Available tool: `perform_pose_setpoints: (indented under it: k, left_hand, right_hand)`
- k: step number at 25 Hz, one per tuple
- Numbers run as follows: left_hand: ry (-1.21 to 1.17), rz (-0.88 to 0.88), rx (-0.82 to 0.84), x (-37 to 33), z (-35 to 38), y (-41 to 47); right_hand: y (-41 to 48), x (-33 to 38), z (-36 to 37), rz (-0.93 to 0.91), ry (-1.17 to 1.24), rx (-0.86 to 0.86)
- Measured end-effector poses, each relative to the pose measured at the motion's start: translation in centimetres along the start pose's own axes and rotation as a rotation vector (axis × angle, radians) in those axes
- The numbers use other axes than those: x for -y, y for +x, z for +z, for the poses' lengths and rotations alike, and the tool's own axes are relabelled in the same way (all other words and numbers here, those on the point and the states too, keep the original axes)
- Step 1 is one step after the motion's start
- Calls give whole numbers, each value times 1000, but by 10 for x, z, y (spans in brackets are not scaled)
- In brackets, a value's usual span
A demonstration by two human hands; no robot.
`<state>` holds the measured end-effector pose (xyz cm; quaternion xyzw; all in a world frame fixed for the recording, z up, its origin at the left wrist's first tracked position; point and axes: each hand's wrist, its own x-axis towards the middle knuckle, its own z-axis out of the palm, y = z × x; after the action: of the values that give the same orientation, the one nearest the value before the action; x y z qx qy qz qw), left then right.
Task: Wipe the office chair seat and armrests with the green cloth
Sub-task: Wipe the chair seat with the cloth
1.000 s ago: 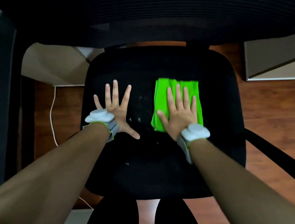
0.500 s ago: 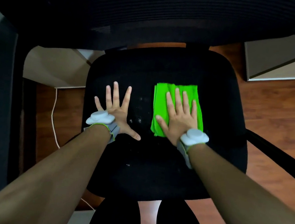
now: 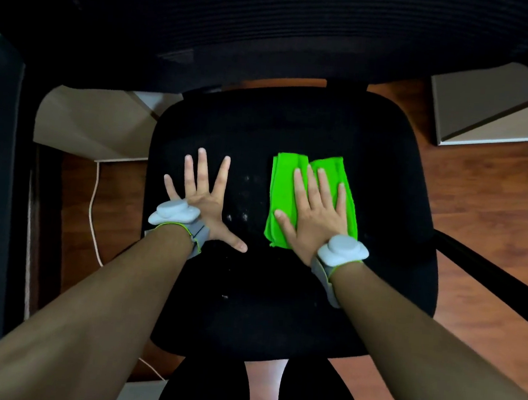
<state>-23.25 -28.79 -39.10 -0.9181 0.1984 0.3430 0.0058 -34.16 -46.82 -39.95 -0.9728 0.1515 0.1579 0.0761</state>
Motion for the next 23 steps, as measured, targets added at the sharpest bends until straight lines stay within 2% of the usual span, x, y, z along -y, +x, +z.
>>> perform_pose_setpoints:
  k: [2,6,13,19,23]
  left_hand:
    - [-1,-9,-2,1,-3,4]
    - [-3,-7,16,4,4,2]
    - [24,-12,-76,7,15,6]
    - [18,-20,-13,6,9,6]
    - [19,-15,4,6,9,5]
  right_hand:
    - [-6,-3,0,-7,18,-22]
    - [-75,3,15,-51,-35,-5]
    - [53,-18,-9,-12,1,-1]
    - [-73,-28,14,38,-15,-16]
    - [-17,-29,5,95,-4,-3]
